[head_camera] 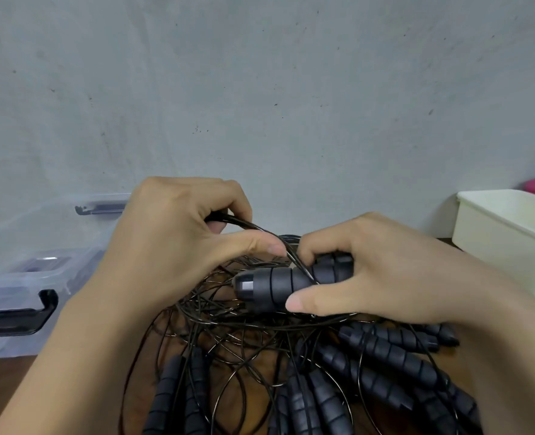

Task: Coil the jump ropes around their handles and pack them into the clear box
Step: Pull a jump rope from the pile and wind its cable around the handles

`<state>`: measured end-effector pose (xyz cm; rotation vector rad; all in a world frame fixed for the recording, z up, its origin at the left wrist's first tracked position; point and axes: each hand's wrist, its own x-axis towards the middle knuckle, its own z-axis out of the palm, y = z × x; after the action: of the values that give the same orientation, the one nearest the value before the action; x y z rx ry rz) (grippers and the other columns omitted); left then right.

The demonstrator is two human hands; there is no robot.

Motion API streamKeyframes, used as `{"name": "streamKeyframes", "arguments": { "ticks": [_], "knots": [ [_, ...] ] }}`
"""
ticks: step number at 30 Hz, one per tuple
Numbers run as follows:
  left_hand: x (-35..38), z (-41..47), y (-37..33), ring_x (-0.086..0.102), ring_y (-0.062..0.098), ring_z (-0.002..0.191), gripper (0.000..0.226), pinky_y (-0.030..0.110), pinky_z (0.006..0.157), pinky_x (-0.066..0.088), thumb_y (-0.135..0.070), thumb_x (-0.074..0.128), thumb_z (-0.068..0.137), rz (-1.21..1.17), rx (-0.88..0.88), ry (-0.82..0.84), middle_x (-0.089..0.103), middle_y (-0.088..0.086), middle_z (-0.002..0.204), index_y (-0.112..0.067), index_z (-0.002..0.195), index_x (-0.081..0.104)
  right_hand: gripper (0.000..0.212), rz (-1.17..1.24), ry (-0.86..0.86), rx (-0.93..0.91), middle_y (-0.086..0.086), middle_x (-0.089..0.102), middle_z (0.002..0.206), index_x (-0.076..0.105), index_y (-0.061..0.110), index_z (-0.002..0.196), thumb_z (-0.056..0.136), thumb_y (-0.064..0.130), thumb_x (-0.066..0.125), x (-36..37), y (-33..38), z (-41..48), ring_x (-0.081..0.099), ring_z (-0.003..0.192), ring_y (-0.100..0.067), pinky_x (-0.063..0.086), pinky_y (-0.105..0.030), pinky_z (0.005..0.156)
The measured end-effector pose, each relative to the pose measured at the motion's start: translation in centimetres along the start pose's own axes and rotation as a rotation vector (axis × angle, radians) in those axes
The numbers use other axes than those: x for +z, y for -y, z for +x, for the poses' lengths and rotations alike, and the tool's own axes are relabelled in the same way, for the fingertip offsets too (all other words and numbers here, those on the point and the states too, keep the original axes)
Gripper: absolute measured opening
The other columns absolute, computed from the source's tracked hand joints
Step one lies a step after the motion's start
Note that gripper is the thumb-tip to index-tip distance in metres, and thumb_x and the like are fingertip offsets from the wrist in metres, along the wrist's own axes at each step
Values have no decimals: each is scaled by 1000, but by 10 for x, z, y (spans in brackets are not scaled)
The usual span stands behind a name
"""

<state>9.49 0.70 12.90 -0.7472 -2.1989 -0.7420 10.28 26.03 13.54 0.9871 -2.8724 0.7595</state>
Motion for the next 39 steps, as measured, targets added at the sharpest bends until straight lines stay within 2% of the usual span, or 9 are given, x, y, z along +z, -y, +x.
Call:
{"name": "streamKeyframes", "arguments": {
  "ticks": [4,9,14,18,22,25,31,35,39],
  "knots": [
    [8,2,16,47,14,54,39,28,50,37,-60,80,79,-333,-110,109,60,-4,59,-22,75,73,33,400,121,-95,-21,62,83,71,8,90,91,37,86,-11,-8,-2,56,69,-30,41,-36,68],
    [45,-4,37,56,12,72,3,24,65,48,-30,67,87,-607,-374,262,64,-7,80,-28,84,67,40,683,-65,-127,-3,65,75,65,12,95,77,45,81,-5,-19,9,50,59,-23,40,-30,52],
    [82,-6,13,28,18,52,33,35,47,24,-35,47,113,-648,-421,328,36,-5,62,-11,96,62,45,886,-387,-37,-6,69,73,59,22,96,73,51,85,-4,-21,19,44,50,-16,31,-22,38],
    [87,-11,-5,41,16,50,32,40,52,38,-45,44,112,-508,-362,410,43,-12,56,-24,97,65,42,737,-676,51,-14,69,73,64,32,111,82,48,90,-5,-23,19,47,51,-18,35,-26,44],
    [77,-12,-22,62,10,57,29,33,64,52,-50,42,110,-254,-229,427,65,-5,65,-32,97,61,36,441,-825,82,8,70,69,68,47,120,87,54,82,1,-21,20,58,60,-9,49,-27,61],
    [61,-7,-24,64,10,63,28,33,63,50,-50,46,108,-135,-175,358,68,-14,73,-32,94,62,33,260,-797,101,22,69,79,72,52,121,89,59,77,8,-16,22,63,76,0,44,-10,66],
    [23,-1,-15,59,30,65,30,41,57,42,-42,69,98,-284,-207,145,62,9,65,-15,86,73,30,47,-658,123,20,70,81,71,52,117,90,67,70,11,-6,18,64,81,1,42,-16,62],
    [10,-1,-10,65,4,64,12,26,60,47,-41,79,90,-265,-196,108,73,-9,69,-30,85,82,31,44,-445,167,23,74,90,71,58,113,87,74,67,3,-1,10,67,85,3,54,-22,73],
    [15,-1,-10,62,4,62,16,8,55,39,-42,88,80,-86,-82,61,66,-15,61,-30,75,78,33,-9,-244,236,12,76,85,69,58,108,84,81,64,-1,-4,8,69,78,-5,61,-39,78]
  ]
}}
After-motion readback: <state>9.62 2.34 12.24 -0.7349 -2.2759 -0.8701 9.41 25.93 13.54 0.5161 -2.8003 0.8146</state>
